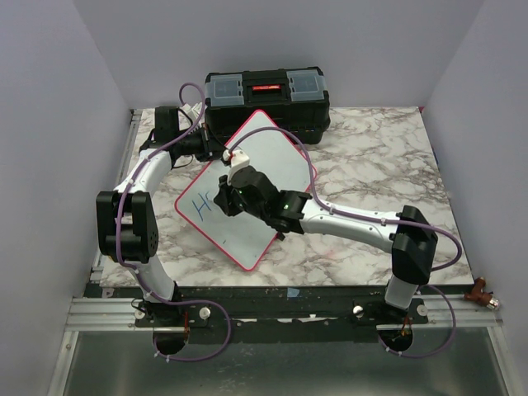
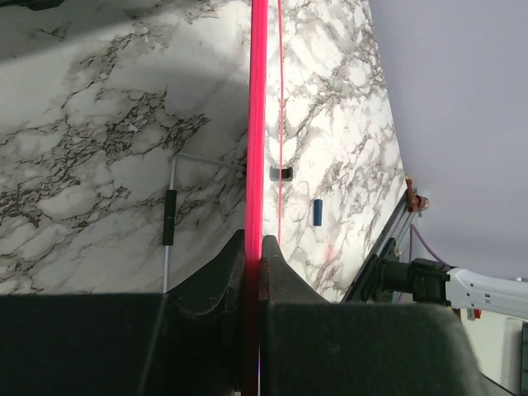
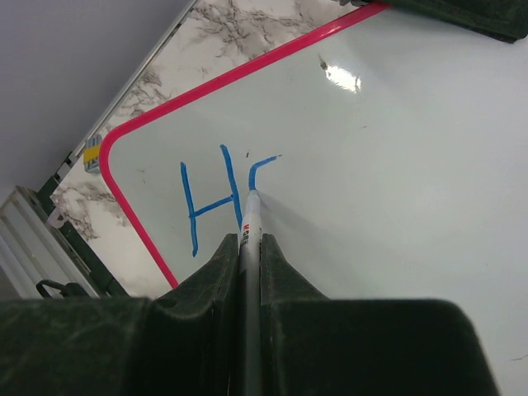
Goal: Write a sentence on the whiteboard
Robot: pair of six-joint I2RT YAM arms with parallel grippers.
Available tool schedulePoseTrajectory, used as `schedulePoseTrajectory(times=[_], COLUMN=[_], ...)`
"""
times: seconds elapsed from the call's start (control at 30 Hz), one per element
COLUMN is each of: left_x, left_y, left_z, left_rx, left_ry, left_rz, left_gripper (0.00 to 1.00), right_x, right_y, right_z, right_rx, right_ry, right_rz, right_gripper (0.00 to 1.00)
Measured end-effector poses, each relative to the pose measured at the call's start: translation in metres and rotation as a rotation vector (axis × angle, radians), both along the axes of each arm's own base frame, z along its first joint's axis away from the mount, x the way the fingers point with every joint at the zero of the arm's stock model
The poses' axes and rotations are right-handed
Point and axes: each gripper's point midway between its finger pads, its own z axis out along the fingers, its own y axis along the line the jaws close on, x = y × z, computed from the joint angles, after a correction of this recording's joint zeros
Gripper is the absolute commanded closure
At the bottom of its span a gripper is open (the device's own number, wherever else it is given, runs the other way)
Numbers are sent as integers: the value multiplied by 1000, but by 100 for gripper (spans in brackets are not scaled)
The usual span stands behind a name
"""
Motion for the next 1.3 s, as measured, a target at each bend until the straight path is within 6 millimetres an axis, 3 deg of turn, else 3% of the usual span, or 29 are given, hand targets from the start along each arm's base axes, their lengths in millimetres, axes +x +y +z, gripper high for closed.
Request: schedulePoseTrajectory(times=[0.63,1.3], left_x=[0,0], left_y=[0,0], left_z=[0,0], left_rx=[0,0], left_ry=[0,0], left_rz=[0,0], left_gripper=[100,100], right_x=[12,20], right_y=[-14,0], right_z=[-1,11], right_rx=[-45,-37], right_ry=[-19,-41], right_rz=[-93,-91], right_gripper=[99,99])
